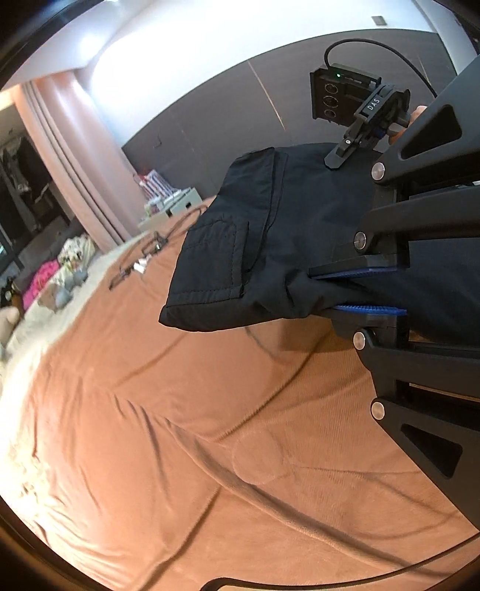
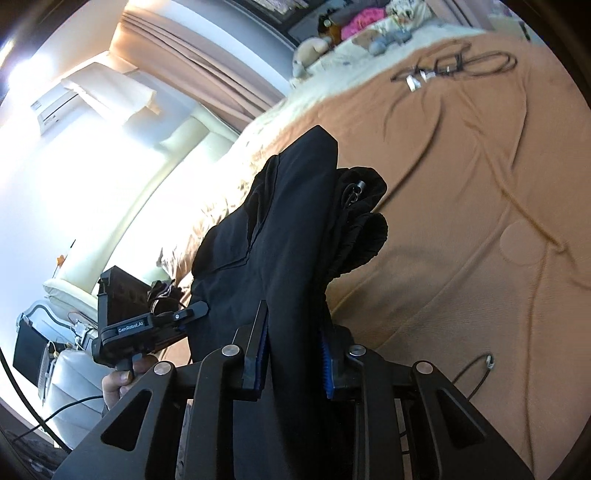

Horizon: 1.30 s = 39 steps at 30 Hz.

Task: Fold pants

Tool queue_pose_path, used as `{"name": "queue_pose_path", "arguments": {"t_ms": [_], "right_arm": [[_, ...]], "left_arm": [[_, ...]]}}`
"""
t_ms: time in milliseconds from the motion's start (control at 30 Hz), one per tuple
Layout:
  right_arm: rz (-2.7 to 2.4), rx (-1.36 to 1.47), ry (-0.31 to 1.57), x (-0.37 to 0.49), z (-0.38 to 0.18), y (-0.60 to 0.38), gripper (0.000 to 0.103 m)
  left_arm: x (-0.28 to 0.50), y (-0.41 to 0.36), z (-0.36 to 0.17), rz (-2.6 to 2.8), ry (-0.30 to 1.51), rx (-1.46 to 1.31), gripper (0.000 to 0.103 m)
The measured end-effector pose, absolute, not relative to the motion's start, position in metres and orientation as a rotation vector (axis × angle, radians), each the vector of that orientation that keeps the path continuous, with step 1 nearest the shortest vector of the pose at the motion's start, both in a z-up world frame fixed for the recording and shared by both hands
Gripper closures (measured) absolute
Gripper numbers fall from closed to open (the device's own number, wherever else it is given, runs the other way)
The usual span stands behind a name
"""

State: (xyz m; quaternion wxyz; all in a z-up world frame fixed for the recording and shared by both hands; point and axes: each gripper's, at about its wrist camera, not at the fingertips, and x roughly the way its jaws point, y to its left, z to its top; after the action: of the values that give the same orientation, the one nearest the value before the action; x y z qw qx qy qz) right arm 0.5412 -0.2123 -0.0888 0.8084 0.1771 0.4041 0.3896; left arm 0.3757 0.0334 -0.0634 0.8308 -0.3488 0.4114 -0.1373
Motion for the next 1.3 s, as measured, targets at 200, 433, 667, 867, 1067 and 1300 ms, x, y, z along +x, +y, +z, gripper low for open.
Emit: {"name": "queue_pose_path", "arguments": {"t_ms": [200, 433, 667, 867, 1067, 1300], "right_arm": [[0.837, 0.346, 0.790, 0.507, -0.066, -0.232, 0.083], [0.828, 0.308, 0.729, 0.474, -0.045, -0.249, 0.083], [0.816, 0.294, 0.684, 0.441, -0.029, -0.264, 0.083], [0.801, 0.263, 0.656, 0.417, -0.015, -0.274, 0.083], [0.790, 0.244, 0.632, 0.396, -0.004, -0.291, 0.083], [0.785, 0.243, 0.613, 0.376, 0.010, -0.313, 0.083]], "left_arm": [[0.357, 0.017, -0.034, -0.315, 0.816, -0.717, 0.090], [0.333, 0.000, -0.008, -0.342, 0.771, -0.705, 0.090], [0.310, -0.018, 0.014, -0.378, 0.730, -0.673, 0.090], [0.292, -0.034, 0.027, -0.405, 0.706, -0.655, 0.090], [0.278, -0.047, 0.040, -0.435, 0.680, -0.647, 0.090], [0.260, -0.071, 0.058, -0.471, 0.655, -0.627, 0.090]]}}
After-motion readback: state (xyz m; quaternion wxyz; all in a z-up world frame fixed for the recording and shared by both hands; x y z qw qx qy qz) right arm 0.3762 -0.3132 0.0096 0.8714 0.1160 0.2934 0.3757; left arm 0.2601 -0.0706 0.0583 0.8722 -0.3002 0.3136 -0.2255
